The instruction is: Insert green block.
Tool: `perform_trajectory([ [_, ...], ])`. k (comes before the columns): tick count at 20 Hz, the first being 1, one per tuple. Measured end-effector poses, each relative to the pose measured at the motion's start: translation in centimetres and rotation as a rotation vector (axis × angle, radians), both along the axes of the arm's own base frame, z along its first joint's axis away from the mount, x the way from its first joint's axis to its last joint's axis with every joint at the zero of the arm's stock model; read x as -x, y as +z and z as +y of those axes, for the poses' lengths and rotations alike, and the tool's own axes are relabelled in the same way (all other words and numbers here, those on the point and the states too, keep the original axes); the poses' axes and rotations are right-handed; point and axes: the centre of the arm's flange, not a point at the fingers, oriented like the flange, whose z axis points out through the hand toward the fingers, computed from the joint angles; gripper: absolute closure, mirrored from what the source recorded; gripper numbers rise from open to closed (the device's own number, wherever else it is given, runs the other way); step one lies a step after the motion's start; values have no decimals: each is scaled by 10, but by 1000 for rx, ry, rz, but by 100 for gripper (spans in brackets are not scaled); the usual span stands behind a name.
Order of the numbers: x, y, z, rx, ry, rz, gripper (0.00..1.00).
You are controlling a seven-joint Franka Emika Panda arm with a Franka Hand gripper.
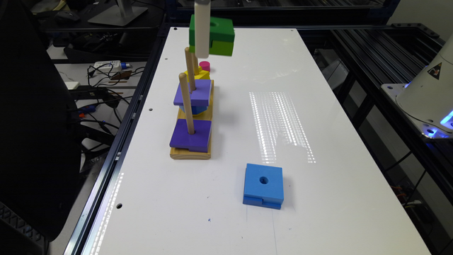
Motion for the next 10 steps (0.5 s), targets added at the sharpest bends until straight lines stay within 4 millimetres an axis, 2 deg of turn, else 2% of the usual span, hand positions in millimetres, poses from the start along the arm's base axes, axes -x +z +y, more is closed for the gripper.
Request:
perform_trajectory([
  [10,-8,-16,1,-9,1,-6,100],
])
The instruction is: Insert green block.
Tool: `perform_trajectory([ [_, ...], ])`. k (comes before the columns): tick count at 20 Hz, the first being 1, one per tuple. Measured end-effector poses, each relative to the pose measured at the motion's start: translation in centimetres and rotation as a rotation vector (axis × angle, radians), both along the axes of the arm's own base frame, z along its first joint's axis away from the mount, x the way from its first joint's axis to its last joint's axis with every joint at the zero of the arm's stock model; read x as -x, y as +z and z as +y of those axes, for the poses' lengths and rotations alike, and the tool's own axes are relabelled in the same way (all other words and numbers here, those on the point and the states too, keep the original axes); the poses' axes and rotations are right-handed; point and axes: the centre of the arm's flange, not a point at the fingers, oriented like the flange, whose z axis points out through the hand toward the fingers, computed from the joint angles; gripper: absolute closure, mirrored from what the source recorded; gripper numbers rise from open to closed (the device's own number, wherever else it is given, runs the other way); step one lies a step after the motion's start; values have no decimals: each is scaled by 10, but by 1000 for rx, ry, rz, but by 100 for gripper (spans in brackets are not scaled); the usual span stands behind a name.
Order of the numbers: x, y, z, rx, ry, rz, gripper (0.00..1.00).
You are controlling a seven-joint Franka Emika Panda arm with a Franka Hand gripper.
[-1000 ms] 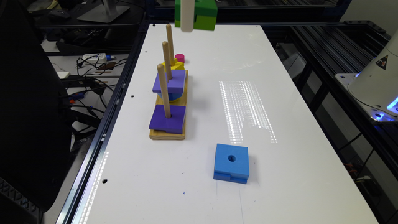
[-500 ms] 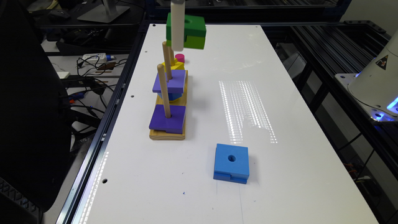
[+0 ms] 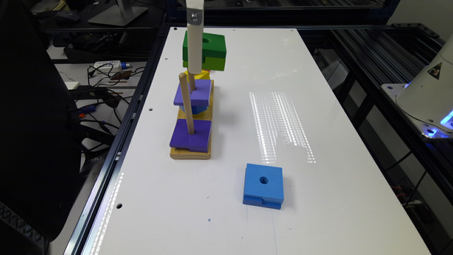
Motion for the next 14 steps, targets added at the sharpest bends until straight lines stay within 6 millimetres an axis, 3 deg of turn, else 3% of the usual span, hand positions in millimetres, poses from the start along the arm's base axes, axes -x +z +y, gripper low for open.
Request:
perform_trajectory([
  [14,-3,-6,1,-3,1,0,100],
])
